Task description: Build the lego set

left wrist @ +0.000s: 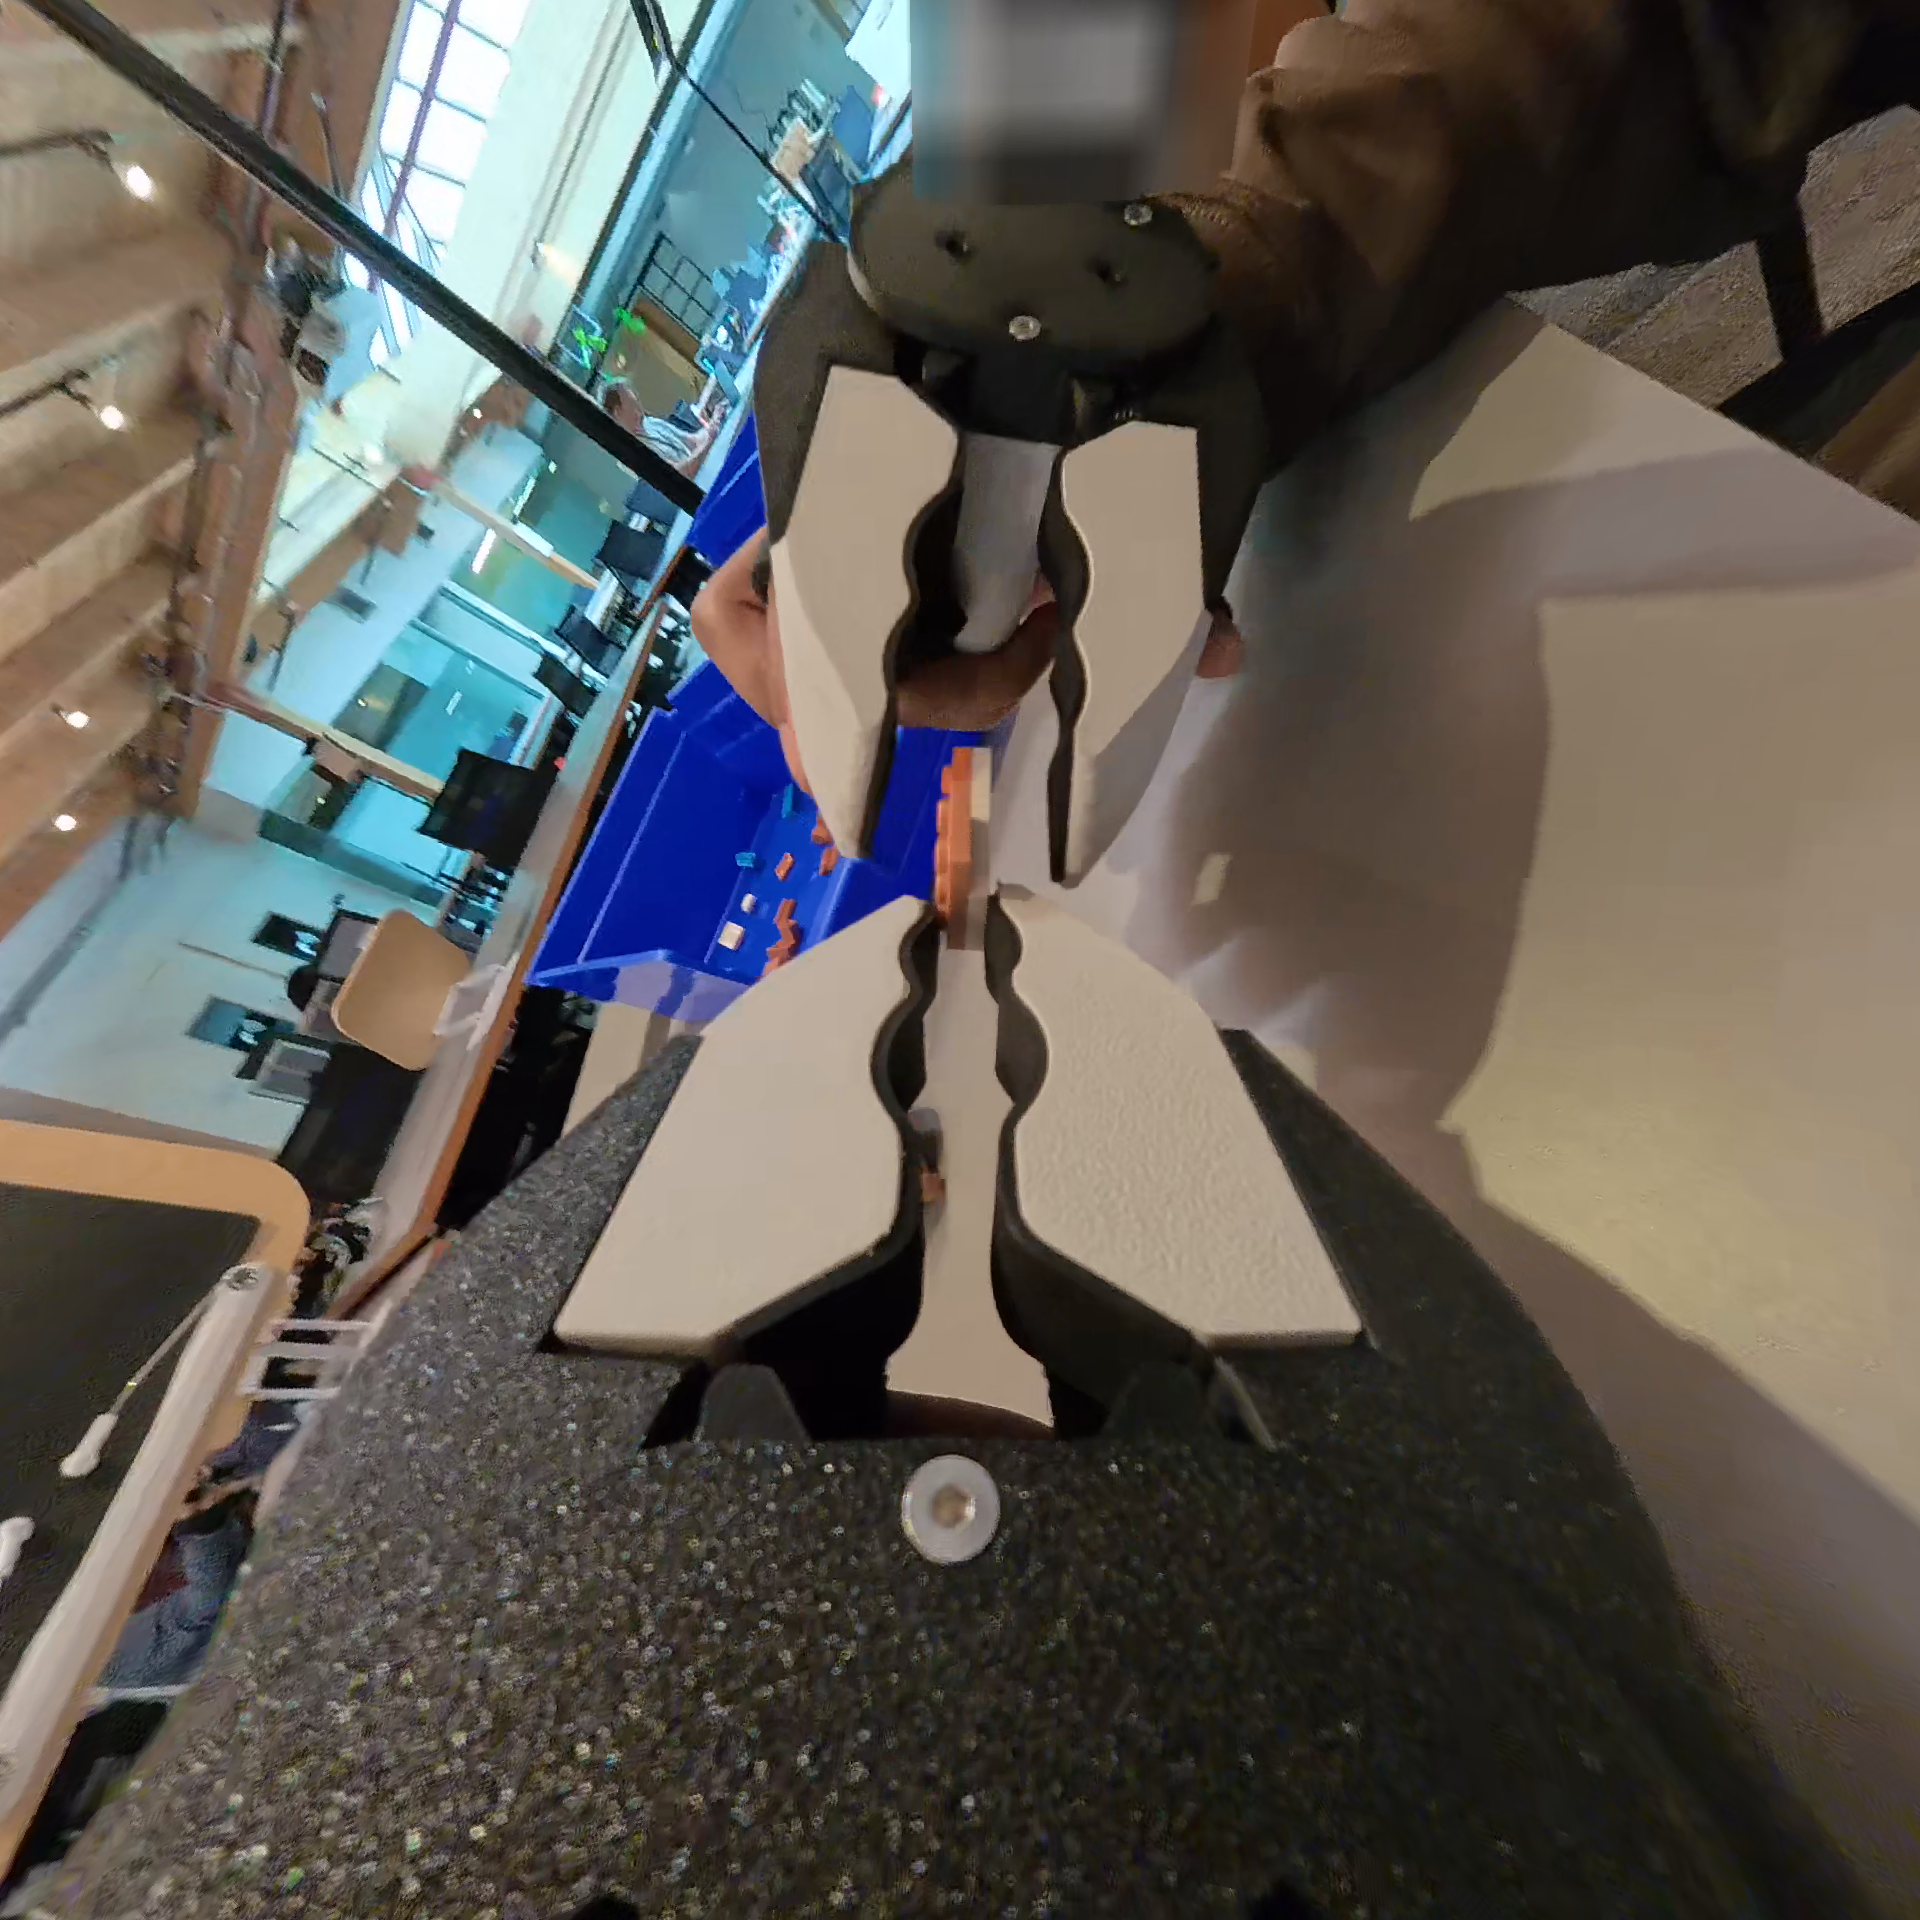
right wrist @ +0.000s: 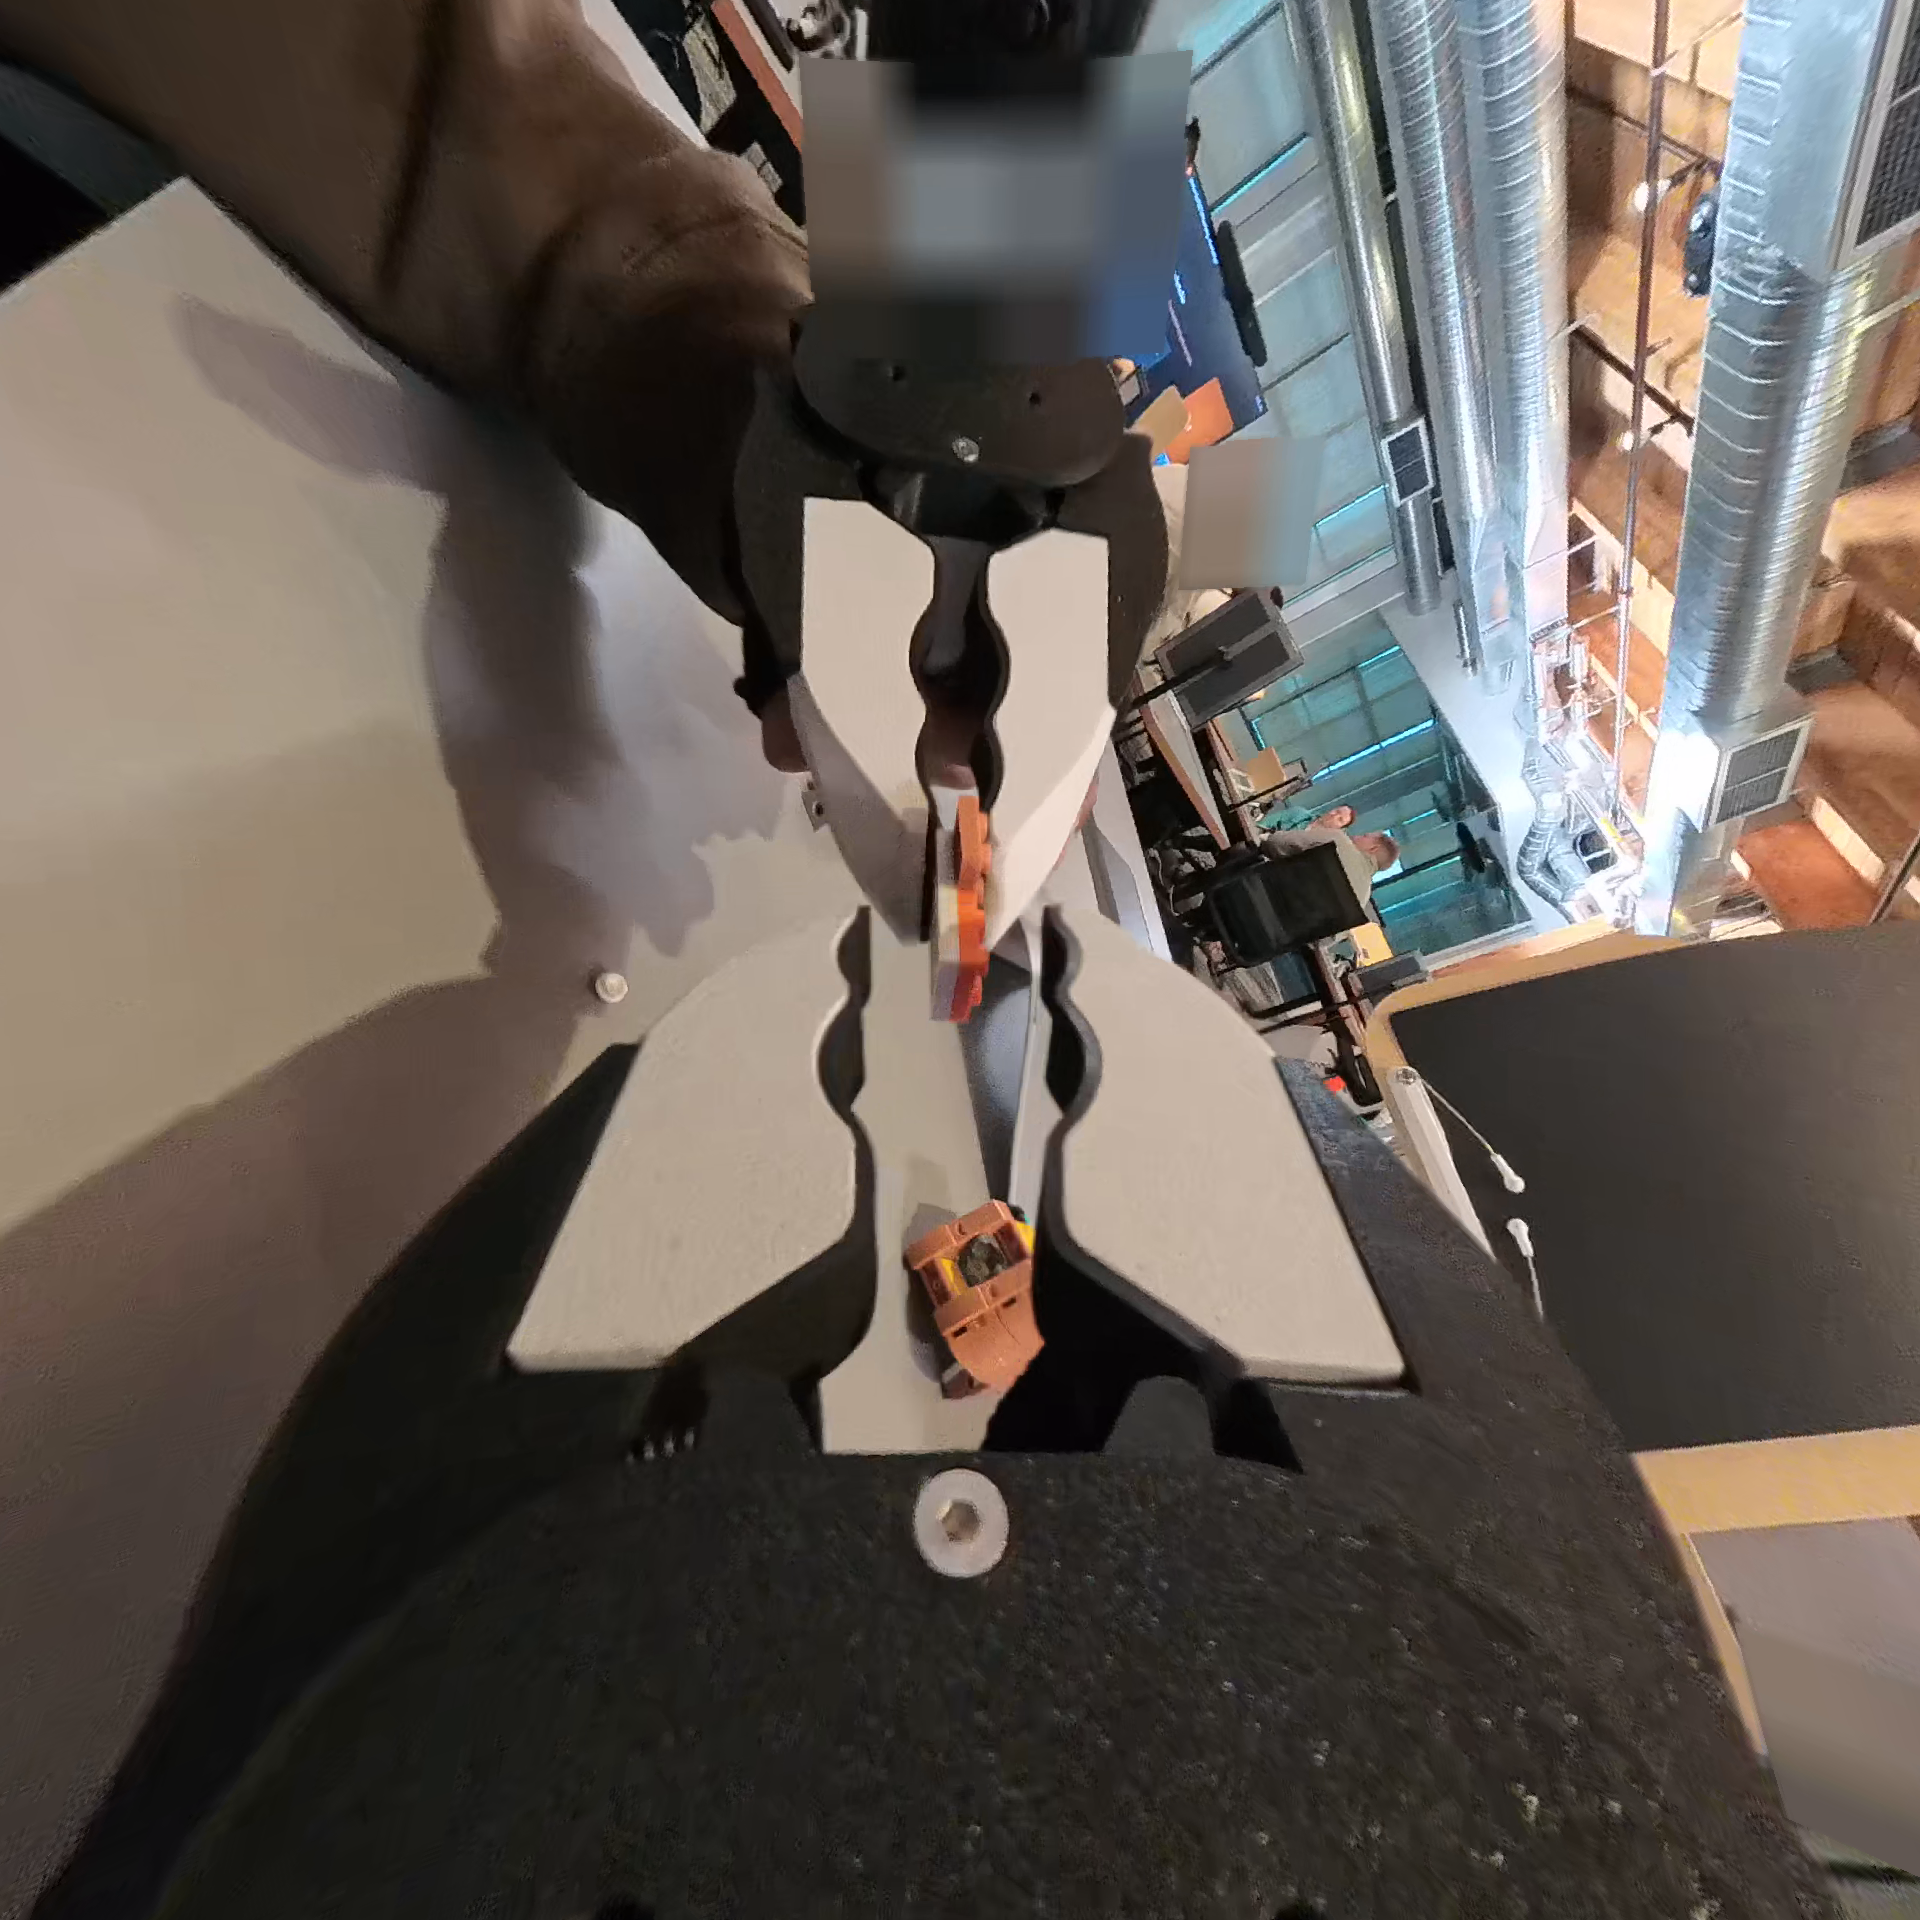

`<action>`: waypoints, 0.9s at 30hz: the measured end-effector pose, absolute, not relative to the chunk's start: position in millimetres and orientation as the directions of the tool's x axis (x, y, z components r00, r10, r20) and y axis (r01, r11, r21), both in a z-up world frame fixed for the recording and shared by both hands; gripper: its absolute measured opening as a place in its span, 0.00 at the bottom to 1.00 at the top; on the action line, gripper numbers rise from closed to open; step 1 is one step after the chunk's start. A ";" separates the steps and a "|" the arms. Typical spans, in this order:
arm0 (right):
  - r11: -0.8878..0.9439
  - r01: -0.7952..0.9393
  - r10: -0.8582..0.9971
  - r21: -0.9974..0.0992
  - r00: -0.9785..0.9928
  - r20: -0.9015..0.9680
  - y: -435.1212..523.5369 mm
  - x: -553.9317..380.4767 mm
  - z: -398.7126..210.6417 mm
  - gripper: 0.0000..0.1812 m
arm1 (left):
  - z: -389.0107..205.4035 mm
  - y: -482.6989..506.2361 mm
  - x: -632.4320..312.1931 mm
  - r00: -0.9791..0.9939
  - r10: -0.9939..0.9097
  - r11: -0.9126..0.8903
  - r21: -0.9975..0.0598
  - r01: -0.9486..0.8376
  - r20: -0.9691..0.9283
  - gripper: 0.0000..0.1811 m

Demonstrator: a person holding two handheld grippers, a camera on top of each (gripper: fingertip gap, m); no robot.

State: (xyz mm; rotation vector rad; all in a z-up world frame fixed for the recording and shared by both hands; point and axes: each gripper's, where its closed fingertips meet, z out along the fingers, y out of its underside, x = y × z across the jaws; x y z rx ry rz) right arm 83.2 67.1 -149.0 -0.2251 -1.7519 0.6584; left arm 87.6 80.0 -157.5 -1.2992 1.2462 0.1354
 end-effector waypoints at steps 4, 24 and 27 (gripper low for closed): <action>0.823 -0.200 0.471 -0.532 -0.281 0.836 68.5 85.9 -146.3 0.19 | -153.0 78.2 88.4 0.375 -0.485 0.407 -0.583 -0.703 -0.790 0.04; 0.923 -0.241 0.302 -0.301 -0.031 0.953 70.0 88.9 -128.6 0.04 | -144.1 75.9 87.6 0.488 -0.572 0.362 -0.736 -0.572 -0.660 0.19; 0.943 -0.229 0.255 -0.242 0.027 0.967 71.1 89.2 -125.0 0.04 | -142.3 69.3 94.5 0.506 -0.677 0.306 -0.830 -0.466 -0.534 0.20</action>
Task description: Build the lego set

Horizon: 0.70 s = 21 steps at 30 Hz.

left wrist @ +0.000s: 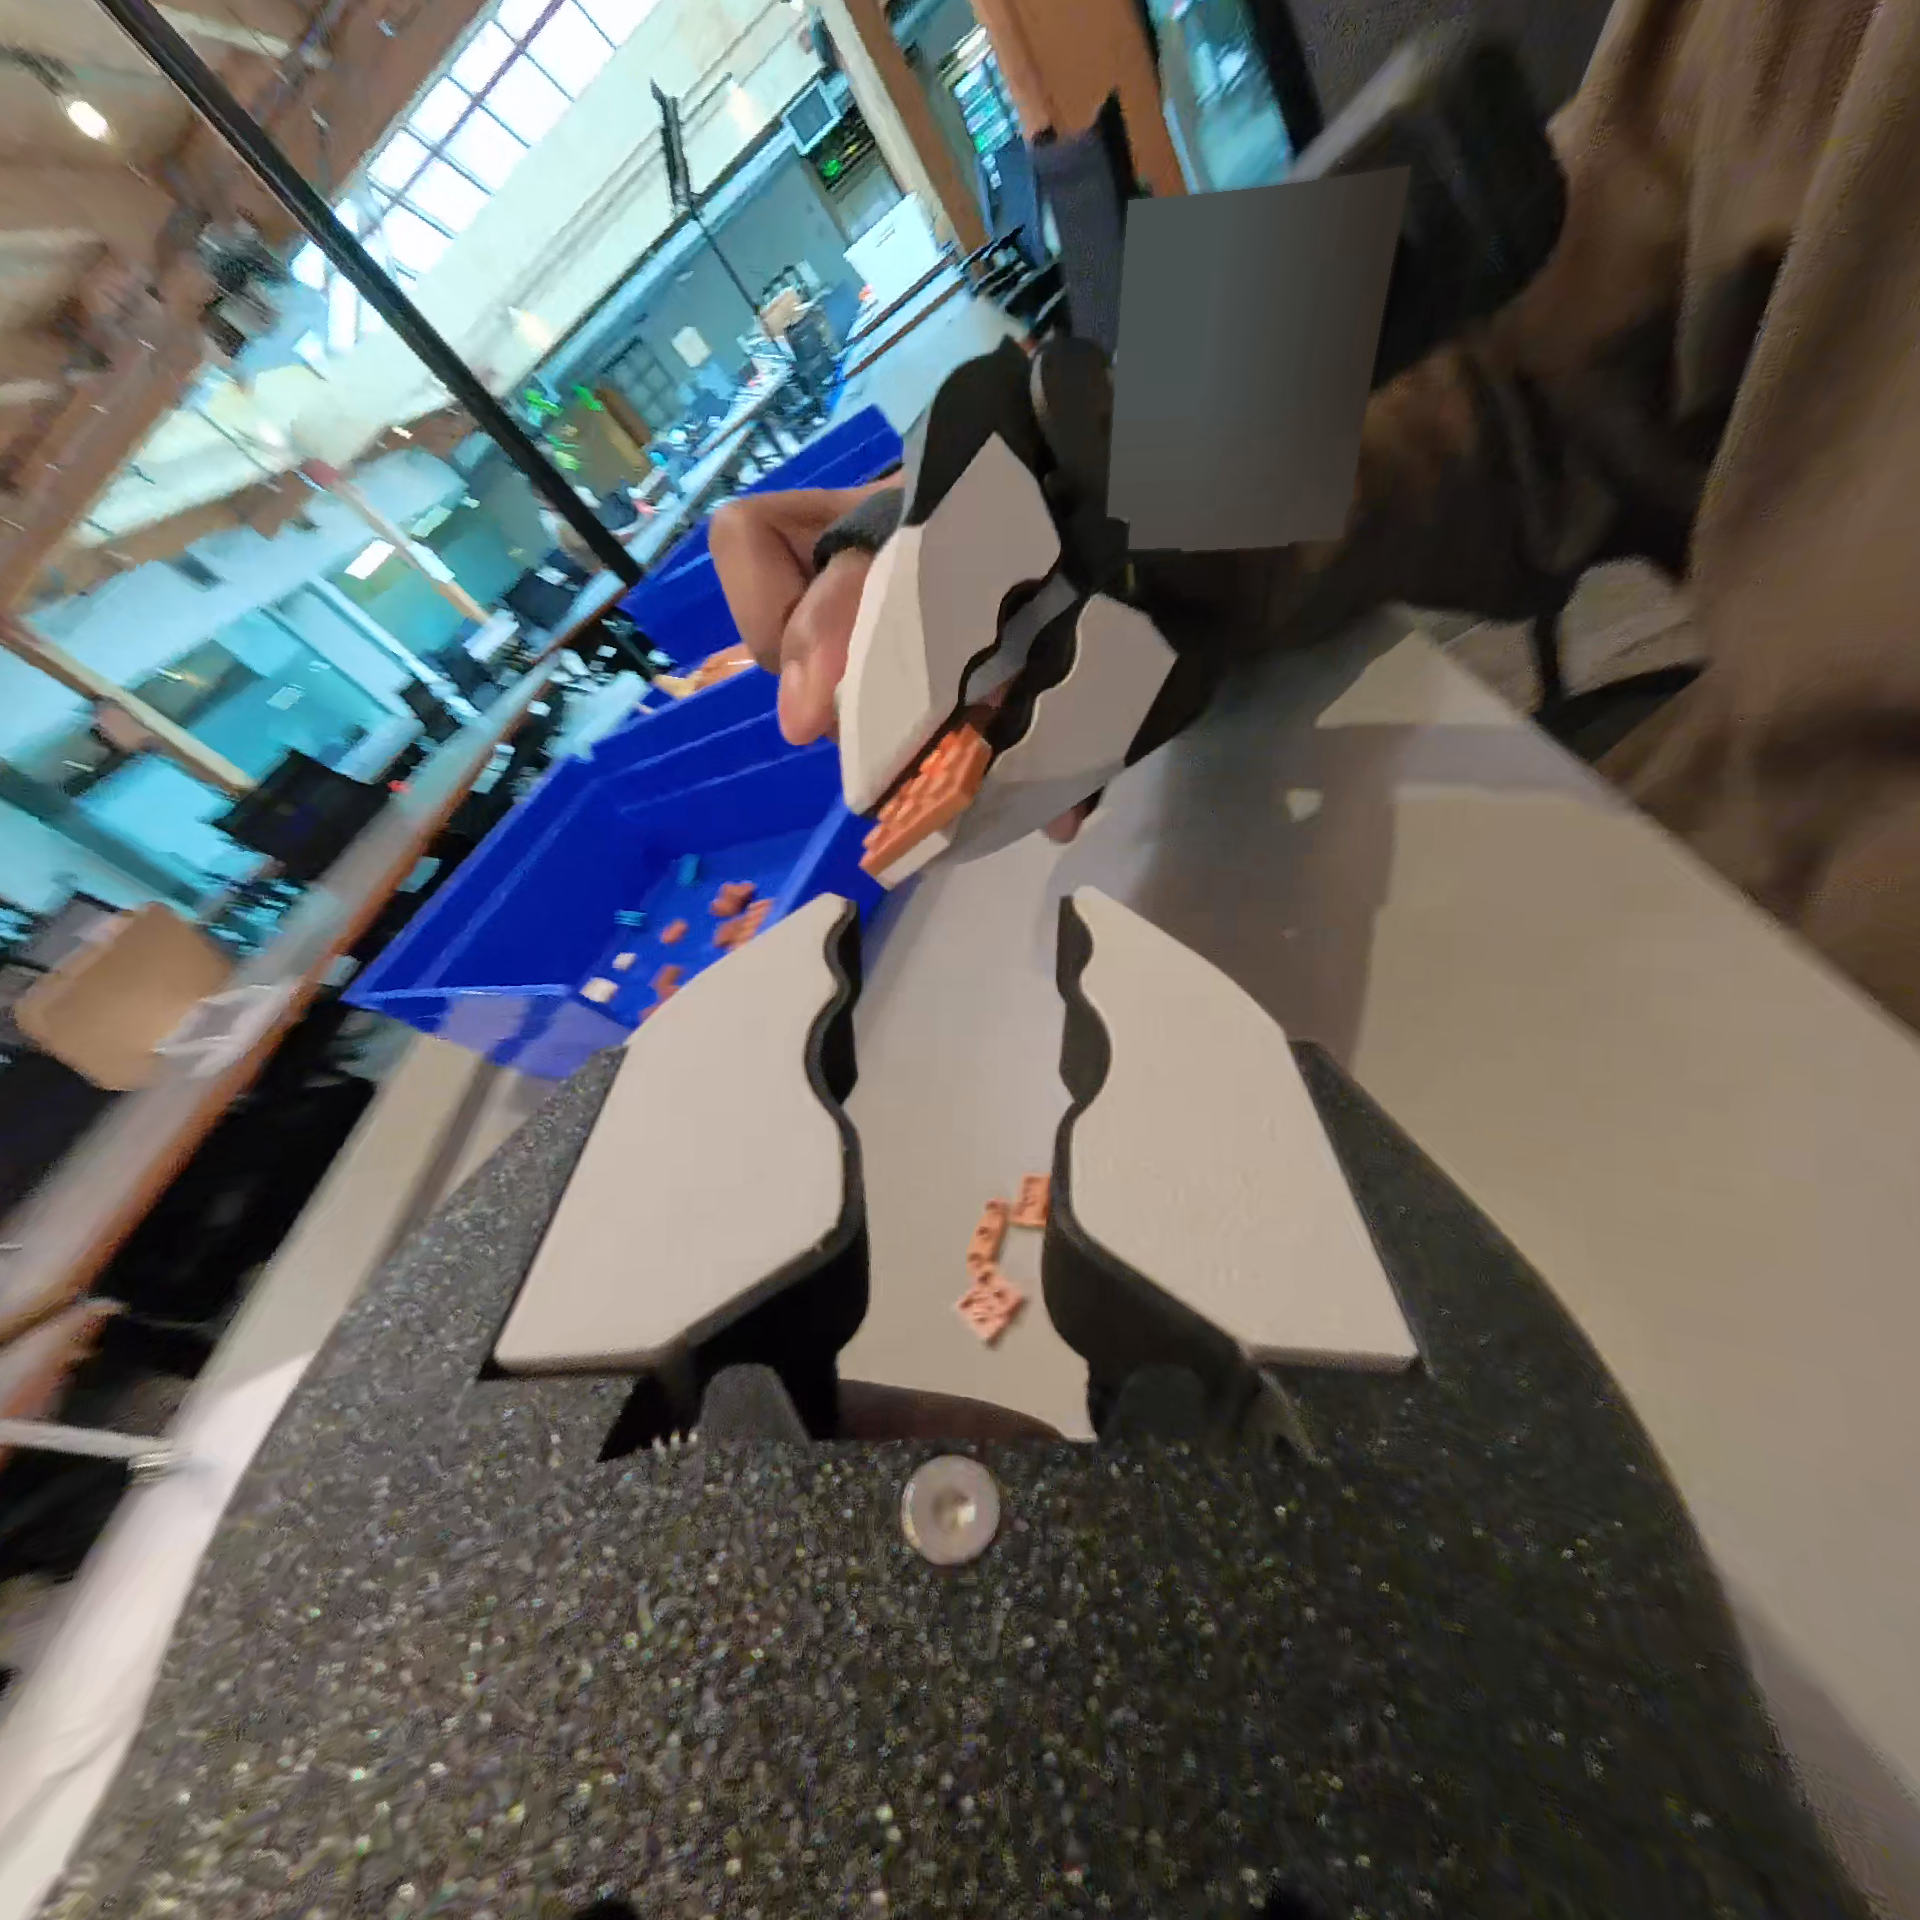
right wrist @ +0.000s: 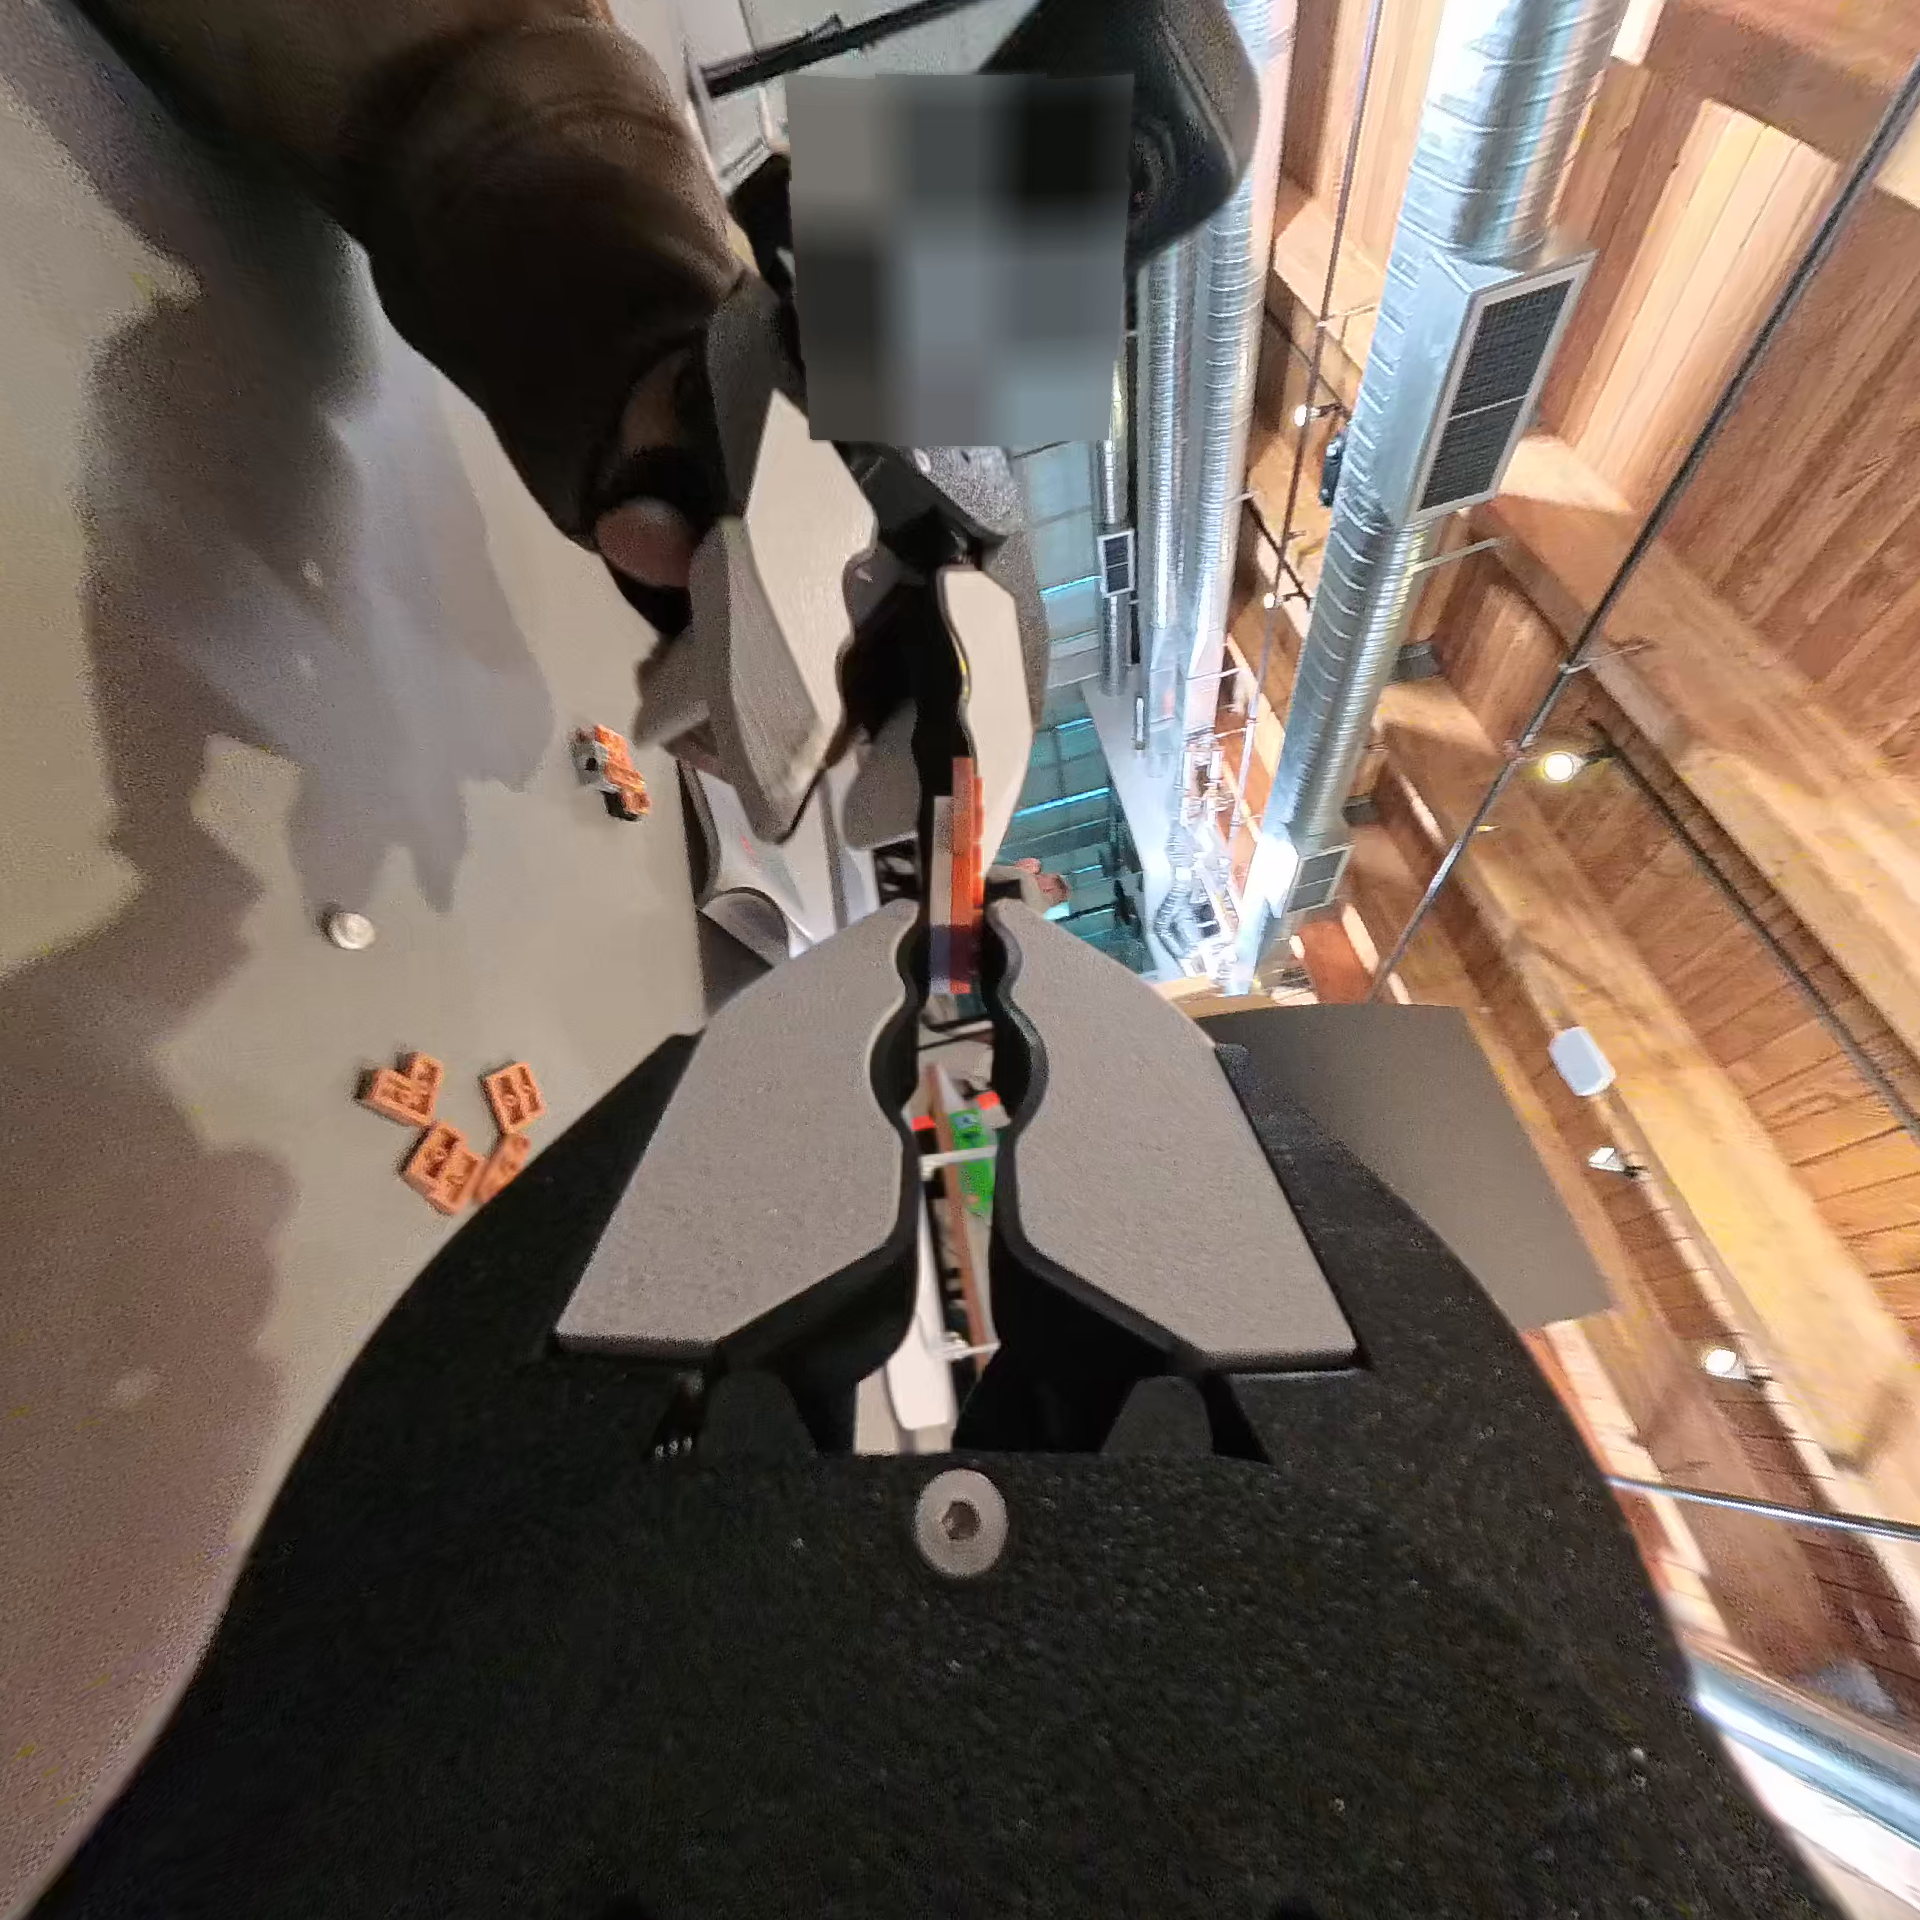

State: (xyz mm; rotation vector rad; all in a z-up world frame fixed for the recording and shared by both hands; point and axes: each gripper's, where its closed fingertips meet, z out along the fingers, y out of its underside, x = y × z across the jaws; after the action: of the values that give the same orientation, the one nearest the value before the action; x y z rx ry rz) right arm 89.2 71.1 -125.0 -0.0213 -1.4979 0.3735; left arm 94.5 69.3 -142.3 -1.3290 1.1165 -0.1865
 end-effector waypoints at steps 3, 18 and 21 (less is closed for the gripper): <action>0.966 -0.203 0.183 -0.161 0.093 0.979 72.6 89.3 -122.2 0.04 | -131.4 68.6 94.6 0.557 -0.753 0.205 -0.930 -0.306 -0.349 0.22; 0.904 0.011 -0.409 0.428 0.312 0.857 63.2 88.3 -127.4 0.05 | -127.5 66.6 95.5 0.359 -0.757 -0.520 -0.836 0.173 0.545 0.13; 0.880 0.031 -0.458 0.473 0.314 0.832 62.7 87.3 -129.4 0.05 | -136.1 67.8 97.7 0.377 -0.738 -0.551 -0.822 0.143 0.560 0.11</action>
State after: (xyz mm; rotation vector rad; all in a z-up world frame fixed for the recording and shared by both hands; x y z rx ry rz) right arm 87.3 62.7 -129.4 0.4072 -1.2166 -0.3340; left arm 97.7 67.8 -136.1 -1.7811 0.5226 -1.2944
